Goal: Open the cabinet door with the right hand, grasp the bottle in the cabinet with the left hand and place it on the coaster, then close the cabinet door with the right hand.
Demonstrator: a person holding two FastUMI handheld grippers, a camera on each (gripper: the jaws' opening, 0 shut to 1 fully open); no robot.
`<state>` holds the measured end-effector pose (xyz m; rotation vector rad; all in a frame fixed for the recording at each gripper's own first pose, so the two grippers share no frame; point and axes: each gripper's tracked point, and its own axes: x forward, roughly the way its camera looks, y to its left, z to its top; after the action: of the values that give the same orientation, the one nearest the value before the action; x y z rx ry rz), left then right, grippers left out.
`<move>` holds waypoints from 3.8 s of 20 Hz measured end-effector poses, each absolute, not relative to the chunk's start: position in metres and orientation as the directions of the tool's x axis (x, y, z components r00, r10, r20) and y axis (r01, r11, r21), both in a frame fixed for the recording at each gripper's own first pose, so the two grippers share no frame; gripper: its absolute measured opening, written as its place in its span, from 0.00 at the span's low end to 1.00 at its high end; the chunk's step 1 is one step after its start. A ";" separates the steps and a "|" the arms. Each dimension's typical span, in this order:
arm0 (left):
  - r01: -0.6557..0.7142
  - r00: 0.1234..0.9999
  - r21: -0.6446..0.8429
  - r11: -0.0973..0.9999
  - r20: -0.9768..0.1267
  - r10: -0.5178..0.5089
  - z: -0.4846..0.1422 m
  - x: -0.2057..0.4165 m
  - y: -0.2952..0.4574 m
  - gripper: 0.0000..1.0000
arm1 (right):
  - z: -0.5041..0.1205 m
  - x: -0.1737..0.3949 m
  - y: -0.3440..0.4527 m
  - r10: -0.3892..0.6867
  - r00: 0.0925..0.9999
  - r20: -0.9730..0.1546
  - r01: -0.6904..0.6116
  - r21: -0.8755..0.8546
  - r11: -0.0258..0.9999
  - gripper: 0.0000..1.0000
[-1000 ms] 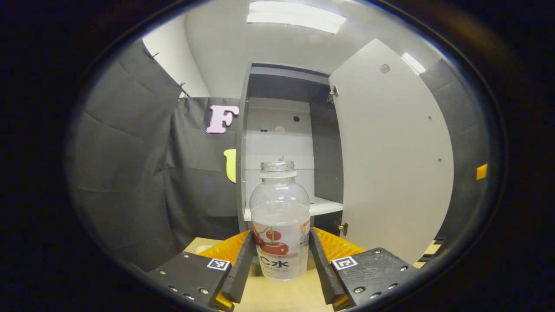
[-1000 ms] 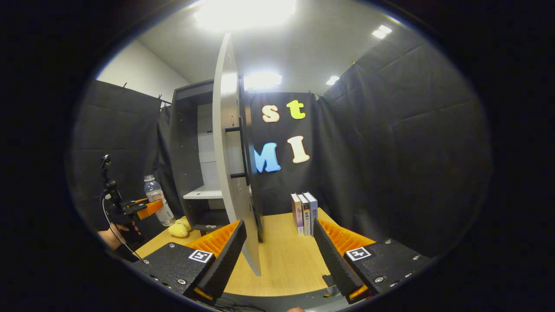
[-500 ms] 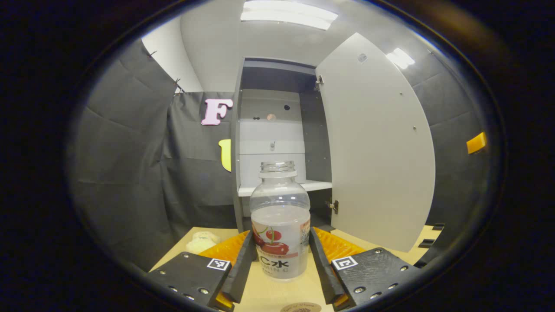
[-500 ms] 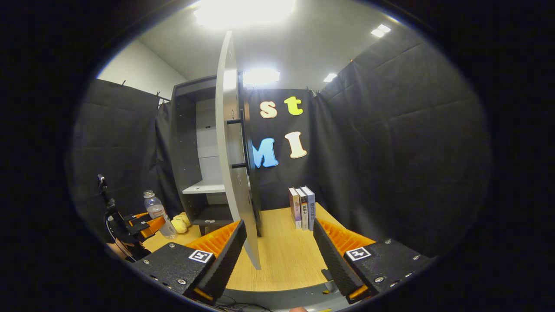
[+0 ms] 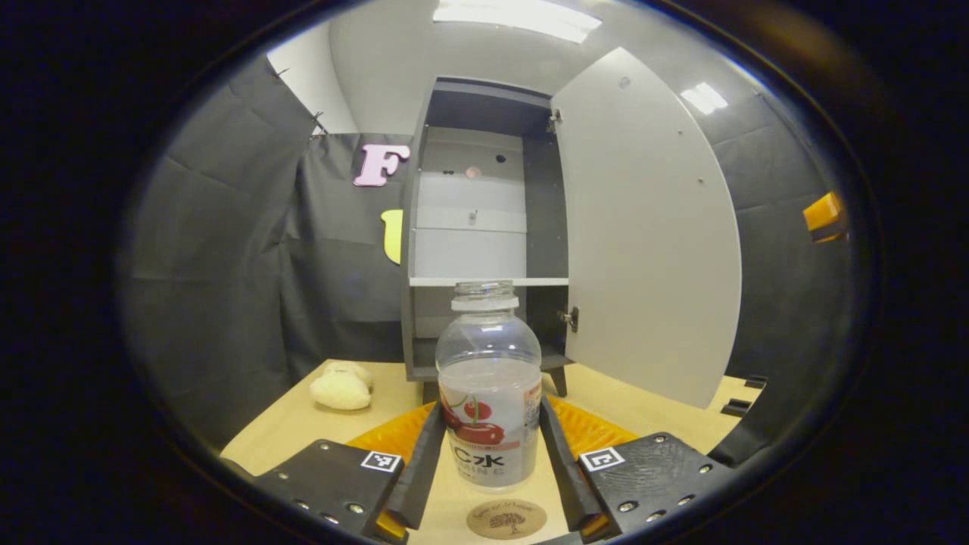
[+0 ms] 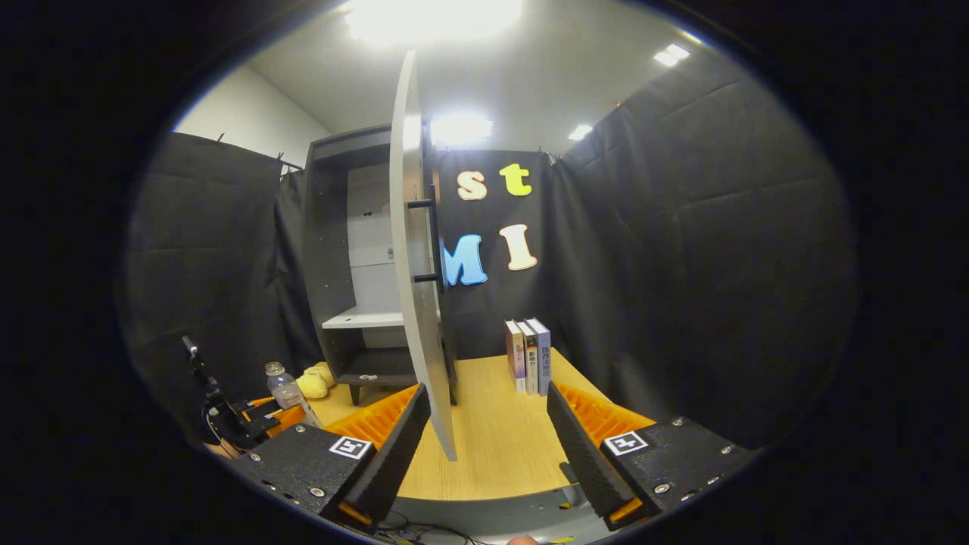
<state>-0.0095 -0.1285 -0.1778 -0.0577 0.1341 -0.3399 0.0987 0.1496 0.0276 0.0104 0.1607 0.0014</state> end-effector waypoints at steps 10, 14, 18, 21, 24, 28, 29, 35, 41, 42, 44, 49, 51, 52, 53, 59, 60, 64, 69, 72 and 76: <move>0.288 0.922 -0.093 0.953 -0.241 -0.302 -0.263 -0.023 -0.144 0.70 | 0.019 0.094 0.152 0.021 0.979 -0.202 -0.023 -0.011 1.000 0.95; 0.275 0.913 -0.104 0.956 -0.283 -0.293 -0.287 -0.030 -0.148 0.70 | 0.019 0.094 0.150 0.027 0.978 -0.205 -0.034 -0.028 0.999 0.95; 0.281 0.908 -0.076 0.957 -0.301 -0.291 -0.300 -0.039 -0.153 0.77 | 0.022 0.095 0.155 0.031 0.980 -0.197 -0.032 -0.005 0.999 0.95; 0.289 0.903 -0.053 0.956 -0.317 -0.290 -0.300 -0.044 -0.156 0.72 | 0.025 0.099 0.157 0.038 0.984 -0.176 -0.040 -0.012 0.999 0.96; 0.272 0.899 -0.058 0.960 -0.340 -0.275 -0.299 -0.045 -0.154 0.80 | 0.027 0.099 0.158 0.042 0.984 -0.175 -0.047 -0.021 0.999 0.95; 0.265 0.904 -0.035 0.964 -0.339 -0.261 -0.285 -0.043 -0.147 0.87 | 0.030 0.099 0.163 0.064 0.983 -0.171 -0.066 -0.006 0.998 0.96; 0.271 0.905 -0.030 0.962 -0.332 -0.265 -0.278 -0.044 -0.147 0.81 | 0.030 0.100 0.164 0.065 0.984 -0.167 -0.066 -0.001 0.998 0.96; 0.260 0.919 -0.011 0.965 -0.306 -0.251 -0.224 -0.054 -0.134 0.81 | 0.034 0.106 0.165 0.046 0.990 -0.132 -0.042 0.031 0.999 0.95; 0.263 0.929 -0.050 0.963 -0.257 -0.267 -0.145 -0.069 -0.126 0.81 | 0.055 0.127 0.144 -0.032 0.996 -0.083 0.035 0.029 0.999 0.95; 0.253 0.934 -0.059 0.966 -0.244 -0.260 -0.132 -0.069 -0.121 0.81 | 0.059 0.134 0.139 -0.050 0.996 -0.076 0.052 0.031 0.998 0.95; 0.225 0.945 -0.065 0.972 -0.229 -0.234 -0.109 -0.068 -0.104 0.81 | 0.066 0.145 0.131 -0.092 0.993 -0.070 0.095 0.036 0.995 0.95; 0.139 0.965 -0.113 0.984 -0.209 -0.161 -0.067 -0.053 -0.053 0.81 | 0.072 0.158 0.119 -0.184 0.980 -0.081 0.188 0.051 0.981 0.95; 0.099 0.973 -0.130 0.986 -0.197 -0.124 -0.054 -0.049 -0.032 0.81 | 0.078 0.164 0.120 -0.195 0.978 -0.075 0.200 0.057 0.978 0.95; 0.082 0.976 -0.129 0.988 -0.188 -0.106 -0.047 -0.047 -0.022 0.81 | 0.080 0.167 0.120 -0.204 0.977 -0.066 0.208 0.057 0.976 0.95; 0.062 0.981 -0.119 0.991 -0.177 -0.083 -0.041 -0.046 -0.010 0.81 | 0.085 0.170 0.119 -0.215 0.975 -0.054 0.218 0.053 0.974 0.95; -0.045 0.990 -0.052 0.998 -0.135 0.038 -0.024 -0.058 0.046 0.81 | 0.093 0.177 0.119 -0.218 0.976 -0.021 0.217 -0.043 0.975 0.93; -0.054 0.990 -0.056 0.997 -0.134 0.046 -0.025 -0.060 0.050 0.87 | 0.093 0.177 0.118 -0.222 0.975 -0.017 0.220 -0.068 0.973 0.93; -0.069 0.989 -0.080 0.994 -0.133 0.058 -0.025 -0.064 0.060 0.81 | 0.092 0.180 0.136 -0.195 0.980 -0.034 0.193 -0.051 0.980 0.93; -0.096 0.989 -0.076 0.992 -0.121 0.086 -0.021 -0.069 0.072 0.87 | 0.087 0.173 0.153 -0.142 0.989 -0.033 0.139 -0.076 0.987 0.93; -0.110 0.988 -0.067 0.992 -0.116 0.101 -0.020 -0.075 0.077 0.87 | 0.084 0.179 0.168 -0.079 0.996 -0.042 0.076 -0.059 0.995 0.93; -0.133 0.984 -0.073 0.988 -0.126 0.123 -0.021 -0.085 0.084 0.87 | 0.084 0.181 0.187 -0.012 0.999 -0.046 0.009 -0.063 0.998 0.93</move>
<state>-0.0851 0.0841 -0.0207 -0.0817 0.1216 0.1292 0.1810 0.1867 0.0840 -0.0631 0.0461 -0.0104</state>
